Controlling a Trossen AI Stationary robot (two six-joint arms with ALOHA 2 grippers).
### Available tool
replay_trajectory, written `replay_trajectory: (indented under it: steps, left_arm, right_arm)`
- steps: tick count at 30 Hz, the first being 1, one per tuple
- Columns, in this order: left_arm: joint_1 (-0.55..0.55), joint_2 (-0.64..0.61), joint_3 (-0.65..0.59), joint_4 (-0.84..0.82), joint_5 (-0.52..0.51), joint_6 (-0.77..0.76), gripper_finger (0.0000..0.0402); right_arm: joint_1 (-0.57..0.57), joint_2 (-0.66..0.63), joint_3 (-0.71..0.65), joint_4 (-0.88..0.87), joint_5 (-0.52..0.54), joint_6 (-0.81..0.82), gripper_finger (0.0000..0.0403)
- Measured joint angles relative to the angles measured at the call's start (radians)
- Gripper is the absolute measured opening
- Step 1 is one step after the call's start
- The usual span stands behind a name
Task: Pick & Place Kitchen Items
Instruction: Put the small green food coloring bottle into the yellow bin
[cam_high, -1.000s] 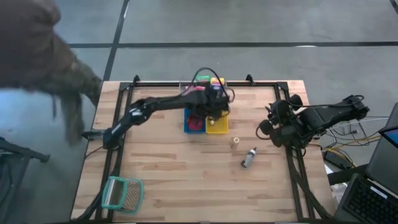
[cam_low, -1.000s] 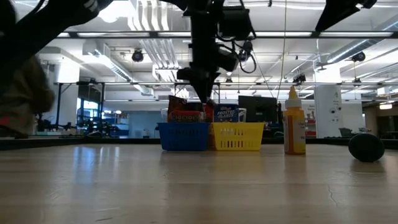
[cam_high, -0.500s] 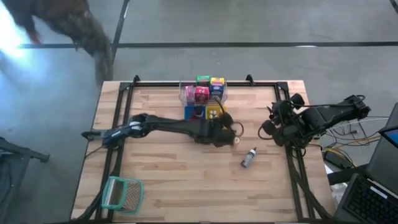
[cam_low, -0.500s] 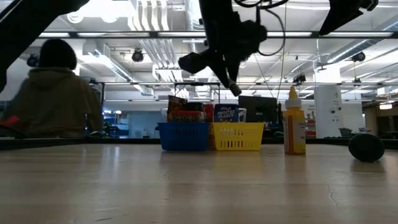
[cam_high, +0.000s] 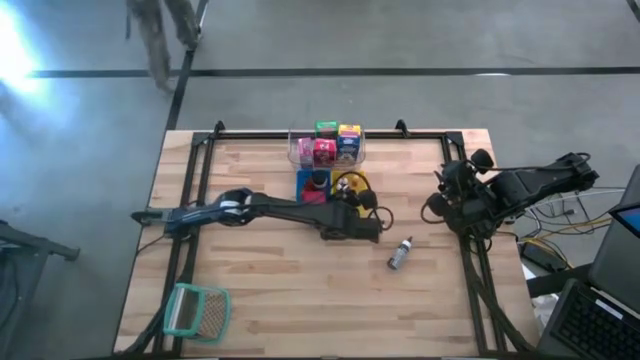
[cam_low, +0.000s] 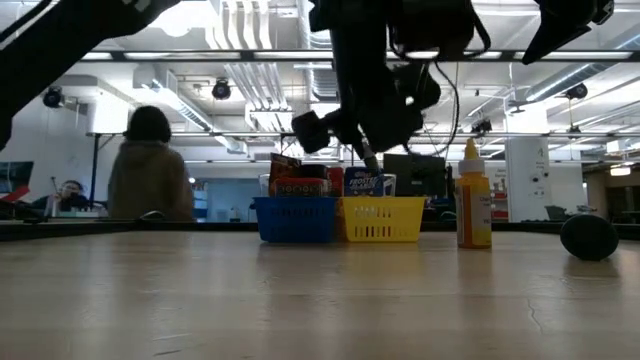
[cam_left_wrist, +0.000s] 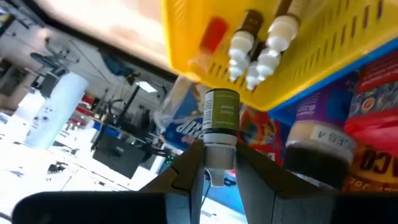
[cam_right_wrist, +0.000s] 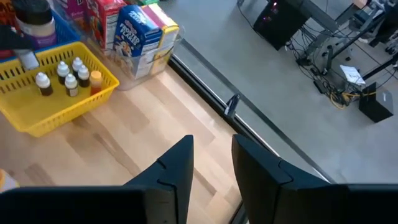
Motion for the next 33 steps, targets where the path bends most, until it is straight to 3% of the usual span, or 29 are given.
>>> replay_trajectory:
  steps: [15, 33]
  left_arm:
    - [-0.025, 0.030, 0.000, -0.121, -0.015, -0.055, 0.0084]
    - [-0.031, 0.030, 0.000, -0.139, -0.023, 0.066, 0.0084]
  right_arm:
    - [0.000, -0.022, -0.001, 0.010, 0.001, 0.001, 0.0079]
    - [0.000, -0.021, -0.001, 0.032, 0.011, -0.002, 0.0118]
